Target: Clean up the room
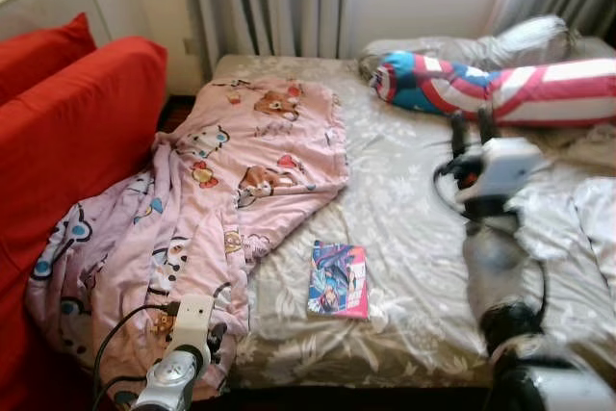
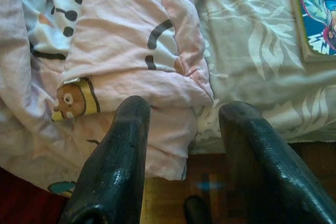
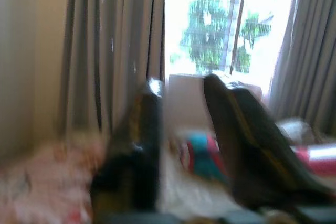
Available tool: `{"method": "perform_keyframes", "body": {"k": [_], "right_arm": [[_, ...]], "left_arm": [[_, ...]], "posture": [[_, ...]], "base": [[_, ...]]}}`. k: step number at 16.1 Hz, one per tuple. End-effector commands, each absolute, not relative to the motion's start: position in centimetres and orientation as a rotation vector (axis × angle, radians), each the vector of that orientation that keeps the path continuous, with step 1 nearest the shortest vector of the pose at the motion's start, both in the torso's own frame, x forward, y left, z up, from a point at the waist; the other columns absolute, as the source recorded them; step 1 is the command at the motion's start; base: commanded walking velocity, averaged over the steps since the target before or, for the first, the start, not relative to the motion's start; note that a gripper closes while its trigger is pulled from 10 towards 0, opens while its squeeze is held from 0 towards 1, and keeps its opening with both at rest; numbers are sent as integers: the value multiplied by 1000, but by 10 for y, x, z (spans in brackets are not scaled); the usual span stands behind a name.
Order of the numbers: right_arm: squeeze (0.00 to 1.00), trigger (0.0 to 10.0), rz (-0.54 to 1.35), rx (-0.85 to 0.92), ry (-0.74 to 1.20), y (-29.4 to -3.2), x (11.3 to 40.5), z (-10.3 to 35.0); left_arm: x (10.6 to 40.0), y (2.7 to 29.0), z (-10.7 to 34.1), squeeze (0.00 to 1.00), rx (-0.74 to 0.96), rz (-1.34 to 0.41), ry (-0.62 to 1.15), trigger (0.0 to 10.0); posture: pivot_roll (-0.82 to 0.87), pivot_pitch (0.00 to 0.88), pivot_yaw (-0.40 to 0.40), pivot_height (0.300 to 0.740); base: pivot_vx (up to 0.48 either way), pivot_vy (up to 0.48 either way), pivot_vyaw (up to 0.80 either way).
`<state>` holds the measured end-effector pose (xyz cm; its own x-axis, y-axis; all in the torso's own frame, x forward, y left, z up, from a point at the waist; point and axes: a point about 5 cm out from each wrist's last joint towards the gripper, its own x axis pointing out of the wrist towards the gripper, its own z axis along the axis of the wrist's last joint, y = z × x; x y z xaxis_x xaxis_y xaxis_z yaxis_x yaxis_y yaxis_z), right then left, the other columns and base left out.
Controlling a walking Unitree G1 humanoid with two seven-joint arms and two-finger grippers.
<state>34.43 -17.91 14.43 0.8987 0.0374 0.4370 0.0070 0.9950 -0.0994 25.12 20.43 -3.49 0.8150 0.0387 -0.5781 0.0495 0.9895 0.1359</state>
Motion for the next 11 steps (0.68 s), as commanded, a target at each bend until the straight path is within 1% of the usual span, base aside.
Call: {"method": "perform_keyframes", "body": {"k": [1, 2, 3, 5, 7, 8, 11], "right_arm": [[0, 10000, 2, -96, -423, -182, 343, 138], [0, 10000, 6, -126, -474, -182, 343, 147], [0, 10000, 8, -134, -481, -182, 343, 149], [0, 10000, -4, -130, -319, -189, 340, 122], [0, 10000, -28, -96, -201, -193, 334, 99], [0, 10000, 20, -75, -70, -189, 328, 76], [0, 10000, -26, -36, 196, -198, 308, 32]], "left_arm": [[244, 204, -41, 0, 160, -7, 658, 10000], [243, 206, -42, 0, 157, 0, 663, 10000], [242, 207, -42, 0, 157, 2, 666, 10000], [237, 214, -45, 0, 161, 19, 689, 10000], [234, 218, -46, 0, 159, 35, 702, 10000], [230, 221, -48, 0, 171, 39, 724, 10000], [228, 222, -50, 0, 173, 45, 733, 10000]], "posture": [[-149, 0, -40, 740], [-150, 0, -43, 740], [-153, 0, -44, 740], [-151, 0, -48, 740], [-144, 0, -46, 740], [-151, 0, -45, 740], [-139, 0, -46, 740]], "base": [[0, 0, 0], [0, 0, 0], [0, 0, 0], [0, 0, 0], [0, 0, 0], [0, 0, 0], [0, 0, 0]]}}
